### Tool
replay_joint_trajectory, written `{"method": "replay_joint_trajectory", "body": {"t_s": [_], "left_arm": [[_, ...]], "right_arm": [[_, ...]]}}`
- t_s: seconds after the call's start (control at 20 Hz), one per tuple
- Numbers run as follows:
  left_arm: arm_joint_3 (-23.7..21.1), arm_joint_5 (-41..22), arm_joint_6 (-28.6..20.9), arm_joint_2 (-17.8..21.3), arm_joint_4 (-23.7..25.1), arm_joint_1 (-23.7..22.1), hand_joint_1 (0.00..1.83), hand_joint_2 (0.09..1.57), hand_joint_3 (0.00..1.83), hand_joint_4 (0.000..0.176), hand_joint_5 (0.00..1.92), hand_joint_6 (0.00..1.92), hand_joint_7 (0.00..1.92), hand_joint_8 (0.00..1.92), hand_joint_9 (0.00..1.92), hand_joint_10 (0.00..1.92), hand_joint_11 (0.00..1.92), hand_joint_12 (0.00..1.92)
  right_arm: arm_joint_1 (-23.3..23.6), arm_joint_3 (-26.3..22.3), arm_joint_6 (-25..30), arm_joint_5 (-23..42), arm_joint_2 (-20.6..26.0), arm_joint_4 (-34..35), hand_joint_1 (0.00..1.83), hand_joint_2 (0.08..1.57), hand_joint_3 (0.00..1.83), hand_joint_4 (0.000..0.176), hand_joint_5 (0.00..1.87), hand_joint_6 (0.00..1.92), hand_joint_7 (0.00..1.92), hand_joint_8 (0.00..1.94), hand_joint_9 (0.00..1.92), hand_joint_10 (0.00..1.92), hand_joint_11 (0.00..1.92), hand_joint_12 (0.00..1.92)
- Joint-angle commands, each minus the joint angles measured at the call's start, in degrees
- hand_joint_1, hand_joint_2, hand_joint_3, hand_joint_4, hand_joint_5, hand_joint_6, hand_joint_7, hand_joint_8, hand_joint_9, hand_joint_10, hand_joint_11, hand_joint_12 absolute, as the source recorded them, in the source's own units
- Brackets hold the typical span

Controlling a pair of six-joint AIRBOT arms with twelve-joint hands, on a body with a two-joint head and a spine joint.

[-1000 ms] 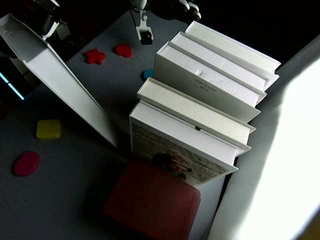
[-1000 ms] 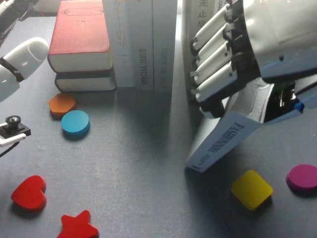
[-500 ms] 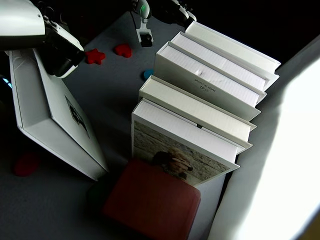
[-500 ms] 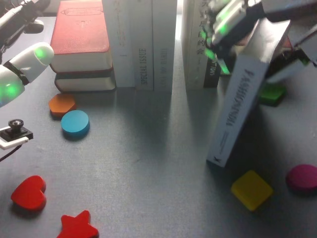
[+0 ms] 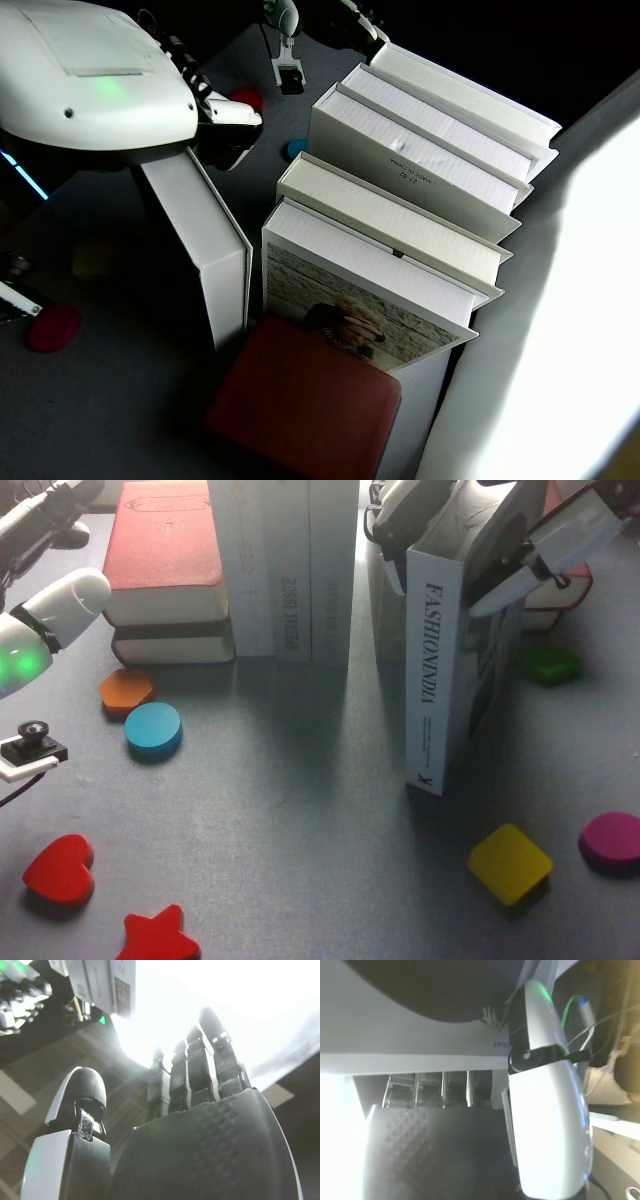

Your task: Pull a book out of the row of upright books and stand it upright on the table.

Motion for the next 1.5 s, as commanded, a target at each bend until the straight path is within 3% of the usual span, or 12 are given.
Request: {"method": "replay_joint_trajectory", "body": {"t_s": [0.0, 0.05, 0.15, 0.4, 0.55, 0.75, 0.85, 1.0, 1.1, 1.2, 1.3, 1.45], "left_arm": [[0.0, -7.1, -0.6, -0.1, -0.6, -0.3, 0.35, 1.37, 0.0, 0.0, 0.25, 0.0, 0.17, 0.0, 0.15, 0.0, 0.0, 0.98], [0.0, -7.2, -0.6, -0.1, -0.6, -0.3, 0.33, 1.37, 0.0, 0.0, 0.24, 0.0, 0.15, 0.0, 0.15, 0.0, 0.0, 0.98], [0.0, -7.3, -0.6, -0.1, -0.7, -0.3, 0.34, 1.37, 0.0, 0.0, 0.24, 0.0, 0.16, 0.0, 0.16, 0.0, 0.0, 0.99], [0.0, -7.5, -0.7, -0.1, -0.9, -0.2, 0.35, 1.35, 0.0, 0.0, 0.24, 0.0, 0.17, 0.0, 0.14, 0.0, 0.0, 0.94], [-0.1, -7.6, -0.7, -0.1, -1.0, -0.1, 0.35, 1.35, 0.0, 0.0, 0.24, 0.0, 0.16, 0.0, 0.14, 0.0, 0.0, 0.94], [-0.1, -7.8, -0.8, -0.1, -1.2, 0.2, 0.36, 1.35, 0.0, 0.0, 0.24, 0.0, 0.16, 0.0, 0.15, 0.01, 0.0, 0.99], [-0.1, -7.8, -0.9, -0.1, -1.2, 0.3, 0.35, 1.34, 0.0, 0.0, 0.23, 0.0, 0.16, 0.0, 0.15, 0.0, 0.0, 1.05], [-0.1, -7.8, -0.9, 0.0, -1.2, 0.4, 0.35, 1.34, 0.0, 0.003, 0.23, 0.0, 0.16, 0.0, 0.15, 0.0, 0.0, 1.07], [-0.2, -8.0, -0.9, 0.0, -1.2, 0.4, 0.34, 1.34, 0.0, 0.004, 0.23, 0.0, 0.16, 0.0, 0.14, 0.0, 0.0, 1.08], [-0.3, -8.2, -1.0, 0.1, -1.2, 0.5, 0.33, 1.35, 0.0, 0.002, 0.23, 0.0, 0.15, 0.0, 0.13, 0.0, 0.0, 1.04], [-0.4, -8.4, -1.0, 0.2, -1.3, 0.6, 0.35, 1.35, 0.0, 0.005, 0.22, 0.0, 0.14, 0.0, 0.12, 0.0, 0.0, 0.97], [-0.6, -8.8, -0.9, 0.3, -1.3, 0.7, 0.36, 1.35, 0.0, 0.001, 0.21, 0.0, 0.15, 0.0, 0.12, 0.01, 0.0, 0.92]], "right_arm": [[-0.2, -0.3, -0.8, -0.4, 0.3, 0.7, 1.05, 1.34, 0.0, 0.0, 0.6, 1.55, 0.34, 1.26, 0.2, 1.34, 0.09, 1.85], [-0.2, -0.8, -0.9, -0.3, 1.0, 1.4, 1.08, 1.25, 0.0, 0.0, 0.26, 1.04, 0.33, 1.0, 0.12, 1.28, 0.02, 1.89], [-0.2, -1.6, -1.5, 0.4, 2.2, 3.3, 1.05, 1.21, 0.0, 0.0, 0.18, 0.66, 0.31, 0.84, 0.18, 1.31, 0.0, 1.9], [0.5, -5.8, -4.5, 1.3, 6.9, 6.6, 0.99, 1.21, 0.0, 0.0, 0.12, 0.42, 0.28, 0.27, 0.09, 1.05, 0.0, 1.73], [0.6, -7.1, -5.3, 1.5, 8.9, 8.0, 0.99, 1.14, 0.0, 0.0, 0.03, 0.62, 0.27, 0.19, 0.0, 0.76, 0.0, 1.07], [0.9, -8.5, -7.3, 1.7, 10.3, 9.6, 0.87, 1.13, 0.0, 0.033, 0.0, 0.01, 0.01, 0.01, 0.0, 0.39, 0.0, 1.22], [0.9, -8.8, -9.5, 1.7, 10.7, 11.7, 0.74, 1.3, 0.04, 0.032, 0.0, 0.0, 0.0, 0.0, 0.0, 0.01, 0.0, 0.12], [1.4, -10.1, -12.8, 1.3, 12.4, 14.6, 0.66, 1.32, 0.03, 0.088, 0.0, 0.0, 0.0, 0.0, 0.0, 0.0, 0.0, 0.0], [1.5, -11.3, -16.9, 0.6, 14.1, 18.7, 0.46, 1.24, 0.0, 0.031, 0.0, 0.0, 0.0, 0.0, 0.0, 0.0, 0.01, 0.01], [1.1, -12.5, -22.2, 0.0, 15.9, 23.8, 0.44, 1.27, 0.0, 0.009, 0.0, 0.0, 0.0, 0.0, 0.0, 0.0, 0.0, 0.08], [0.0, -13.3, -27.6, -0.3, 17.5, 29.9, 0.41, 1.24, 0.0, 0.035, 0.0, 0.0, 0.0, 0.0, 0.0, 0.0, 0.0, 0.0], [-2.7, -14.0, -34.7, -0.2, 19.6, 39.1, 0.42, 1.25, 0.0, 0.009, 0.0, 0.0, 0.0, 0.0, 0.0, 0.0, 0.0, 0.0]]}}
